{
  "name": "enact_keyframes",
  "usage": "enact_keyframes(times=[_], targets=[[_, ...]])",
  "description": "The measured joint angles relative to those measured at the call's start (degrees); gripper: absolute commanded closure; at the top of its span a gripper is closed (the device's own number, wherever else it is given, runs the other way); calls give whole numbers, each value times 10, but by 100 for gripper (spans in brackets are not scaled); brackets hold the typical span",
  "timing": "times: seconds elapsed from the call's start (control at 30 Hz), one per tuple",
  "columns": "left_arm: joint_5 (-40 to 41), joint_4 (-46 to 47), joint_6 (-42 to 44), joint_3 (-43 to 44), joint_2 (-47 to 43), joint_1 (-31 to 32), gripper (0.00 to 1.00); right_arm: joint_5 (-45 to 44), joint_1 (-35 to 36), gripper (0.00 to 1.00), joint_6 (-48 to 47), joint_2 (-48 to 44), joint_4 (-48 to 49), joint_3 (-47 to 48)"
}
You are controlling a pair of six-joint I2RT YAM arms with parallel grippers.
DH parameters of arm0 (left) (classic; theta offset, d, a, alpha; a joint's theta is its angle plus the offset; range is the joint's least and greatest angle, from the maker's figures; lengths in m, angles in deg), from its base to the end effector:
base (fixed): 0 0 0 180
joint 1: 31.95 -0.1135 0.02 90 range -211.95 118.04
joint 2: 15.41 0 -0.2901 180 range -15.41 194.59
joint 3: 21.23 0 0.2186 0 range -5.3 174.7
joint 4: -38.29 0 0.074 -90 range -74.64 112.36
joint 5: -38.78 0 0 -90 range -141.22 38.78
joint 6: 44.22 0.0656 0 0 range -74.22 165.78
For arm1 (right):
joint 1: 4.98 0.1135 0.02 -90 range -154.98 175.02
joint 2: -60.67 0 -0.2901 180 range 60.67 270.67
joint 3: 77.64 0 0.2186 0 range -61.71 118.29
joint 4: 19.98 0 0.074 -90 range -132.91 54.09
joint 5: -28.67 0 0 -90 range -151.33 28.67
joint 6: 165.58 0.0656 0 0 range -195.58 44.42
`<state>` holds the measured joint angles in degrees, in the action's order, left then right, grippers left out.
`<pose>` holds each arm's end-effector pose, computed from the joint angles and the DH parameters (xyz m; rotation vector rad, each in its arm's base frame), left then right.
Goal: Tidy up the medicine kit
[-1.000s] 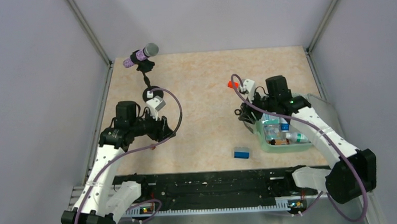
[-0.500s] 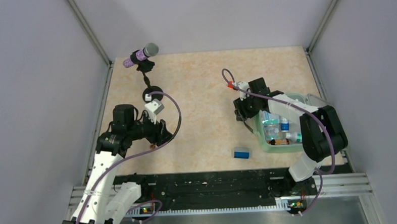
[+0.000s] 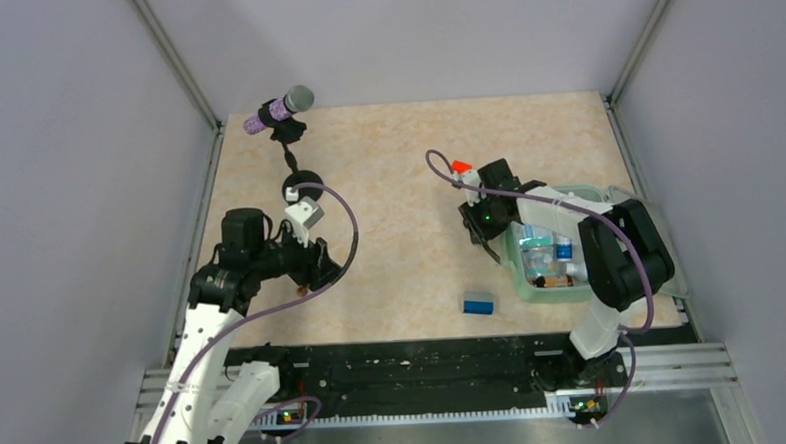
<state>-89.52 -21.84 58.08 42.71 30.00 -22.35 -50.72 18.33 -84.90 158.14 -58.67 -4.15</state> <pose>0.1090 -0.0597 0.3063 0.7501 2.0811 -0.7356 0.2900 0.1381 0.1893 -0.8086 2.5478 0.3254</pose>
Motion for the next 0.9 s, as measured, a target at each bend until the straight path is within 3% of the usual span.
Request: enact_keyframes(times=[0.13,0.3,0.47,0.63,0.9], targets=[[0,0,0,0,-18,0,38,0,7,79,-2,15,-6,15],[5,-9,0,0,-35,0,38,22,30,79,-9,37,-7,40],[43,-22,1,0,-35,0,38,66,117,79,-23,46,-8,45],[87,-38,13,0,-30,0,37,126,191,75,-26,70,-33,71],[92,-40,13,0,-26,0,37,153,181,61,-67,52,-100,92]])
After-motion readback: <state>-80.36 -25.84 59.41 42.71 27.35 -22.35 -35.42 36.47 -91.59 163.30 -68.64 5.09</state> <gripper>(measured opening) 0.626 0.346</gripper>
